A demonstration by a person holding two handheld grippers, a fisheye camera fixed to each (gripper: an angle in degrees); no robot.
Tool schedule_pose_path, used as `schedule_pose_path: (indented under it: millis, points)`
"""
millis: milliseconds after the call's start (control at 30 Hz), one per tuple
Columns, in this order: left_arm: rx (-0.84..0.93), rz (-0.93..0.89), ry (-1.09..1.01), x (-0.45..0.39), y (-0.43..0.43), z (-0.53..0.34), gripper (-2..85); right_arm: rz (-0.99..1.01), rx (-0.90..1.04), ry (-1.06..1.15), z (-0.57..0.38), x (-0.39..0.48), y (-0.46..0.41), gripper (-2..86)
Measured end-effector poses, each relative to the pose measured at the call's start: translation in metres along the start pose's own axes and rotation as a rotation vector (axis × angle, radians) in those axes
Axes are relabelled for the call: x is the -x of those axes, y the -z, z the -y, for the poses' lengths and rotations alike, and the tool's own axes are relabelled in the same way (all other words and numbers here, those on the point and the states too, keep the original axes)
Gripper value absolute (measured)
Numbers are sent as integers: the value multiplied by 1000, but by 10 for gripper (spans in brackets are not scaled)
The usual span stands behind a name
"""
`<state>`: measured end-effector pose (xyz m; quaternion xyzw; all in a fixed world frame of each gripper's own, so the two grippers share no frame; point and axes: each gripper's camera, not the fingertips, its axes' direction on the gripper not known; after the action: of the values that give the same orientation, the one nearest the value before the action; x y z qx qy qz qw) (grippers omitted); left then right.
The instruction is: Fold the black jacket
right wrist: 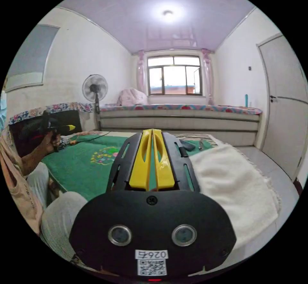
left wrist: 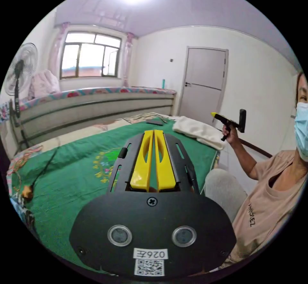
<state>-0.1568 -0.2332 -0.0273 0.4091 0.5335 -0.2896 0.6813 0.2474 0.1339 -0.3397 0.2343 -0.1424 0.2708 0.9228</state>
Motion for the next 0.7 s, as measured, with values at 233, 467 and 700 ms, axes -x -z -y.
schedule_pose_path:
  millis: [233, 467, 700]
  points:
    - [-209, 742, 81, -36, 261, -101, -9, 391, 84, 269, 35, 249, -106, -10]
    - [-357, 1249, 109, -104, 388, -206, 60, 704, 212, 412, 53, 510, -229, 8]
    - [-244, 1233, 151, -95, 392, -244, 260, 945, 445, 196, 72, 677, -374, 81]
